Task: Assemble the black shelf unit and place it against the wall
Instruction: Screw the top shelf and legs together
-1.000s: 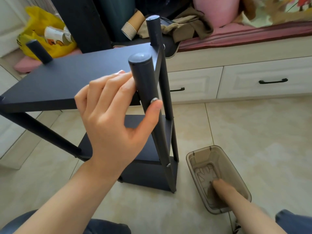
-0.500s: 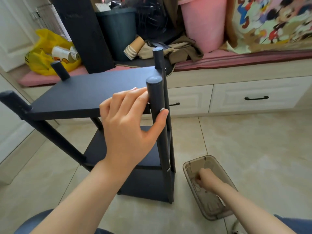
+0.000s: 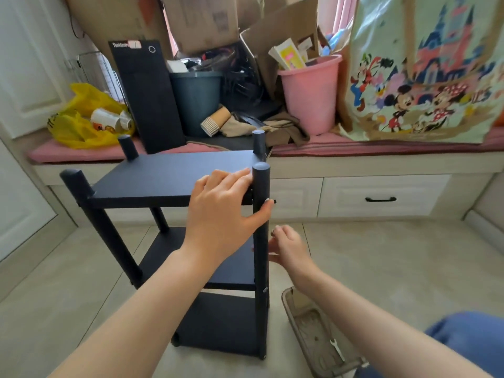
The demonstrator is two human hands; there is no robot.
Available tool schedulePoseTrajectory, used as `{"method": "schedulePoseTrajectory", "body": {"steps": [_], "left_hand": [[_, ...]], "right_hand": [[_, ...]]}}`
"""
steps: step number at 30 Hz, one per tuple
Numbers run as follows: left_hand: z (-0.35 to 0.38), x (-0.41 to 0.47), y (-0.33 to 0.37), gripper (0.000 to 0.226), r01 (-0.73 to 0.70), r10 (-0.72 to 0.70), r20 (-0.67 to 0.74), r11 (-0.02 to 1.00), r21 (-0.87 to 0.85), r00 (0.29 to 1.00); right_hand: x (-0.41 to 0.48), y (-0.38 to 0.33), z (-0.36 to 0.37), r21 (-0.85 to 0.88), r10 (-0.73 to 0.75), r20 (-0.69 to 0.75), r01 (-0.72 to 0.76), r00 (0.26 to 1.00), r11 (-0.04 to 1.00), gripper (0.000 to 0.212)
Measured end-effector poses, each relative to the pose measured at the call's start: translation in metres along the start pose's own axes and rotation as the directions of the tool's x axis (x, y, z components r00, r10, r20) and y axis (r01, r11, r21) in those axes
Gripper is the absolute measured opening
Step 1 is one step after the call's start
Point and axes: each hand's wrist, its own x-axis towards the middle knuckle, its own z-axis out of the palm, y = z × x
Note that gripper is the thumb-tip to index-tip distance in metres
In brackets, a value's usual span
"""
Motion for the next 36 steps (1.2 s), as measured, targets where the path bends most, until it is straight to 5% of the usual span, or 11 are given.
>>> {"method": "schedulePoseTrajectory", "body": {"steps": [4, 9, 22, 28, 36], "left_hand": [[-0.006, 0.007, -0.001, 0.069, 0.041, -0.055, 0.174, 0.996, 0.084, 0.983], [-0.009, 0.016, -0.009, 0.061, 0.056, -0.073, 0.208, 0.995, 0.084, 0.975], [-0.051, 0.046, -0.108, 0.047, 0.404, -0.405, 0.019, 0.914, 0.018, 0.914], [-0.096, 0.012, -0.184, 0.034, 0.558, -0.591, -0.043, 0.781, -0.279, 0.805], [-0.106, -0.097, -0.247, 0.015, 0.694, -0.816, 0.061, 0.446, -0.565, 0.574]], "right_hand": [[-0.015, -0.001, 0.020, 0.002, 0.001, 0.069, -0.001, 0.998, 1.000, 0.029], [-0.009, -0.007, 0.028, 0.010, -0.041, 0.003, 0.041, 0.999, 0.999, 0.027], [0.055, -0.082, 0.116, -0.220, -0.108, 0.173, 0.145, 0.979, 0.965, 0.024], [0.071, -0.102, 0.195, -0.370, -0.099, 0.344, 0.232, 0.934, 0.899, 0.023], [0.076, -0.048, 0.253, -0.443, -0.159, 0.472, 0.389, 0.867, 0.808, 0.012]]}}
